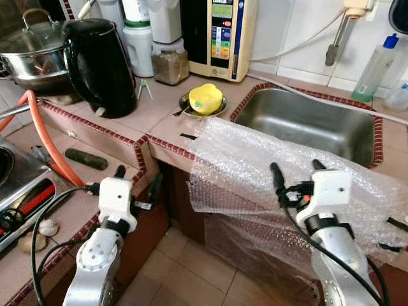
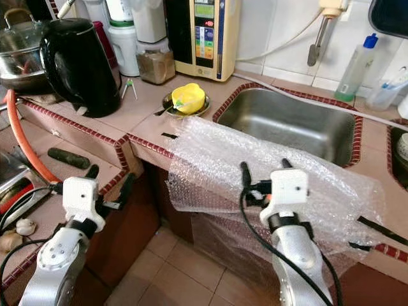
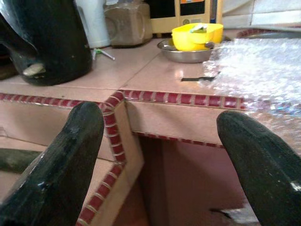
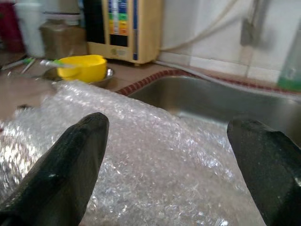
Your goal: Kitchen organization
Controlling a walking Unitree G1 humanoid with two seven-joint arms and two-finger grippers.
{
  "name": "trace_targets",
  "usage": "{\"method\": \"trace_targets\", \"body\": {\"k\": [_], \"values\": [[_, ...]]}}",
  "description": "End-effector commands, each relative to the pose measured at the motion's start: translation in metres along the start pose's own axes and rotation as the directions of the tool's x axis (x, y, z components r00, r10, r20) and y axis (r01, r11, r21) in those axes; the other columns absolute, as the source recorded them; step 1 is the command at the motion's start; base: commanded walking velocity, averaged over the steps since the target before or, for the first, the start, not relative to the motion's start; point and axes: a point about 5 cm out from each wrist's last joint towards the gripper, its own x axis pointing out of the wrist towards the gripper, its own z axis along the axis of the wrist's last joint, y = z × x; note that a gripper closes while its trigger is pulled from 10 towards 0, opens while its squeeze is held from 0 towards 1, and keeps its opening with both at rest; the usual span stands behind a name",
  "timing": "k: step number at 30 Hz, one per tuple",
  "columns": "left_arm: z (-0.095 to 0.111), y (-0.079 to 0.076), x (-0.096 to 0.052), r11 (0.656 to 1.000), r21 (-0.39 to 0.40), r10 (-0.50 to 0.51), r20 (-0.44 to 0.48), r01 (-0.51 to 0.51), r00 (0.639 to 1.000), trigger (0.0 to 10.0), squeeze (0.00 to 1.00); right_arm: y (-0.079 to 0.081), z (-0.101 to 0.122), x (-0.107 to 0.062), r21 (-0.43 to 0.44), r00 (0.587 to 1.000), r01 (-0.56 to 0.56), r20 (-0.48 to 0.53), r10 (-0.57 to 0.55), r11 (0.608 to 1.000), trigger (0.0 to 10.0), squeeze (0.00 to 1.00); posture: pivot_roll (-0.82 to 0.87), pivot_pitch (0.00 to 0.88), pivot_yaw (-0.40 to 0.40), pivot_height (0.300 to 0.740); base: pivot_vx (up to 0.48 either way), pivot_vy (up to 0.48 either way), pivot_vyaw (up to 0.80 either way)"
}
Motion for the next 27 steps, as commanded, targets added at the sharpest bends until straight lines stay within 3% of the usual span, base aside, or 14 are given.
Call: {"method": "trace_targets", "body": {"k": [1, 11, 19, 27], "values": [[0.003, 0.002, 0.002, 1.0, 0.011, 0.005, 0.019, -0.005, 1.0, 10.0, 0.0, -0.008, 0.003, 0.001, 0.033, 0.999, 0.034, 0.0, -0.034, 0.999, 10.0, 0.0, -0.01, 0.009, -0.006, 0.74, 0.0, 0.0, 0.0], [0.03, -0.007, 0.008, 0.996, -0.052, -0.064, 0.105, 0.069, 0.992, 10.0, 0.0, 0.005, 0.02, 0.002, 0.009, 0.997, -0.058, 0.054, 0.057, 0.998, 10.0, 0.0, 0.0, 0.005, -0.013, 0.74, 0.0, 0.0, 0.0], [0.026, -0.007, 0.004, 0.994, -0.07, -0.076, 0.086, 0.082, 0.993, 10.0, 0.0, 0.012, 0.017, -0.002, 0.022, 0.99, -0.137, 0.035, 0.136, 0.99, 10.0, 0.0, 0.0, 0.002, -0.02, 0.74, 0.0, 0.0, 0.0], [0.027, -0.008, 0.003, 0.992, -0.078, -0.088, 0.087, 0.095, 0.992, 10.0, 0.0, 0.008, 0.015, -0.003, 0.009, 0.992, -0.128, 0.017, 0.127, 0.992, 10.0, 0.0, 0.0, 0.006, -0.02, 0.74, 0.06, 0.0, 0.0]]}}
